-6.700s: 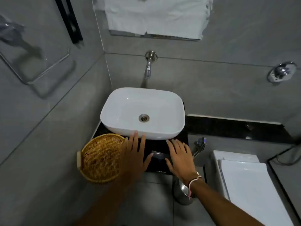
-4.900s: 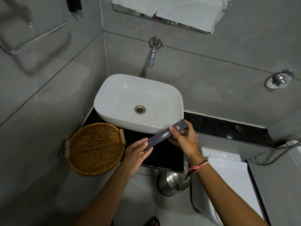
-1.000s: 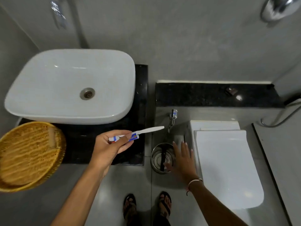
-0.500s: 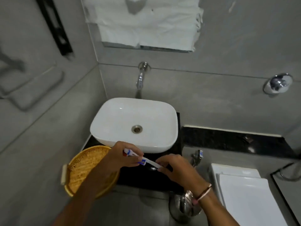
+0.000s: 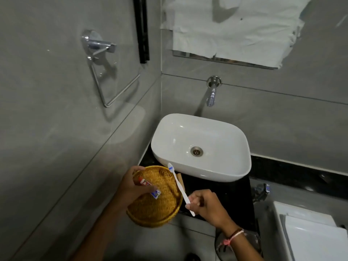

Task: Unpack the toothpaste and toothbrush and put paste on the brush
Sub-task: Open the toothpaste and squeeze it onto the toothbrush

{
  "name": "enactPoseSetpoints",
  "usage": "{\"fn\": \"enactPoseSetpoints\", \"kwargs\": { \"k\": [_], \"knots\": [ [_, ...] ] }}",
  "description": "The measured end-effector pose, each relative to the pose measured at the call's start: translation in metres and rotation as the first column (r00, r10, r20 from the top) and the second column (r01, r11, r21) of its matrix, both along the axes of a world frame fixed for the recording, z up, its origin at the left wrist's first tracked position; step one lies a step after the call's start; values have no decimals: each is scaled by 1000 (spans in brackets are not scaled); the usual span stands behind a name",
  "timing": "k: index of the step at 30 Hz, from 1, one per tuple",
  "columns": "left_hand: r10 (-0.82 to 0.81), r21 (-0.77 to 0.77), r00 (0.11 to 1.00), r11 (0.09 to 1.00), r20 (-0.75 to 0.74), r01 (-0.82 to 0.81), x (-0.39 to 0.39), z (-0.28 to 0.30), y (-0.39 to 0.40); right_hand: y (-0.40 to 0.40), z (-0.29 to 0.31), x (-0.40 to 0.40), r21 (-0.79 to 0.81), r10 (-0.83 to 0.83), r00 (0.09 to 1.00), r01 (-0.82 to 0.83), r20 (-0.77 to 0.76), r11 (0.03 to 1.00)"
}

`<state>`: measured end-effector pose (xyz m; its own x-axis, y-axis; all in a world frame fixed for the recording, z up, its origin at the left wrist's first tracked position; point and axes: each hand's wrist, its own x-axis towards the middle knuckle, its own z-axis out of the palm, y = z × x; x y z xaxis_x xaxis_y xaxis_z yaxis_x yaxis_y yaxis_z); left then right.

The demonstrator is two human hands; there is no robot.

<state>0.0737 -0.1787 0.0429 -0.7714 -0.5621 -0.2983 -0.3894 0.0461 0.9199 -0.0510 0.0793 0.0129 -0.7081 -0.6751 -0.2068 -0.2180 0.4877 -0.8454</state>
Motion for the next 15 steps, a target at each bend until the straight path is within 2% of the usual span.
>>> {"fn": "enactPoseSetpoints", "kwargs": {
  "k": [8, 15],
  "knots": [
    [200, 96, 979, 975, 33, -202, 19, -27, -4, -61, -19, 16, -100, -86, 984, 103, 159, 990],
    [366, 246, 928, 896, 62, -370, 0, -43, 3, -100, -36, 16, -30, -178, 943, 195, 281, 980]
  ]
}}
